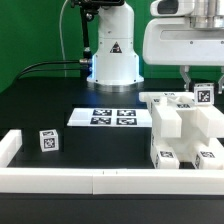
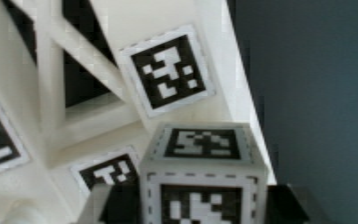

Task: Assemble chair

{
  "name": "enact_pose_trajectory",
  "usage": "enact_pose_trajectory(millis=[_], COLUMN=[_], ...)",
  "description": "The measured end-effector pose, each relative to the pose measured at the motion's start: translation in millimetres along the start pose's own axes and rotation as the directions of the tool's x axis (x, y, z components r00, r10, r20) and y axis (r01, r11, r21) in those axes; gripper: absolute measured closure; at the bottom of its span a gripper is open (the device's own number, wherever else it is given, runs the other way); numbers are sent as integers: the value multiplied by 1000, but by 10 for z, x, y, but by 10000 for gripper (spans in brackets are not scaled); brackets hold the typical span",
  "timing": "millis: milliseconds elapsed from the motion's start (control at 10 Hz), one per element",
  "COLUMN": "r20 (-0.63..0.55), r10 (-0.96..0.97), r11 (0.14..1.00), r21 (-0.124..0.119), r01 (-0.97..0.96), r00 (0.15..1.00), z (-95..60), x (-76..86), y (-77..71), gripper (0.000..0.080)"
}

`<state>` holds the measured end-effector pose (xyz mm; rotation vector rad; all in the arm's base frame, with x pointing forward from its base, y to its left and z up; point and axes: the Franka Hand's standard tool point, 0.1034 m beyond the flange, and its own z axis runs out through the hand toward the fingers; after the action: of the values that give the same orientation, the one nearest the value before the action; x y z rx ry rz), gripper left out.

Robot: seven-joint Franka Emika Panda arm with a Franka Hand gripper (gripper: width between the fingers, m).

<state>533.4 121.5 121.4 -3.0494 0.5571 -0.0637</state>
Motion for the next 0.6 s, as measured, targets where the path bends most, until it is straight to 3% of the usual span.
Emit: enact_pose_trajectory(millis=[100, 300, 600], r20=[0, 0, -1], r10=[41, 303, 719], r11=[999, 953, 695], r21=[0, 2, 8], r01=[-41, -303, -719], r00=[999, 953, 695], z=[0, -10, 0], x=[0, 1, 42], y=[0, -13, -66], gripper=[518, 518, 518])
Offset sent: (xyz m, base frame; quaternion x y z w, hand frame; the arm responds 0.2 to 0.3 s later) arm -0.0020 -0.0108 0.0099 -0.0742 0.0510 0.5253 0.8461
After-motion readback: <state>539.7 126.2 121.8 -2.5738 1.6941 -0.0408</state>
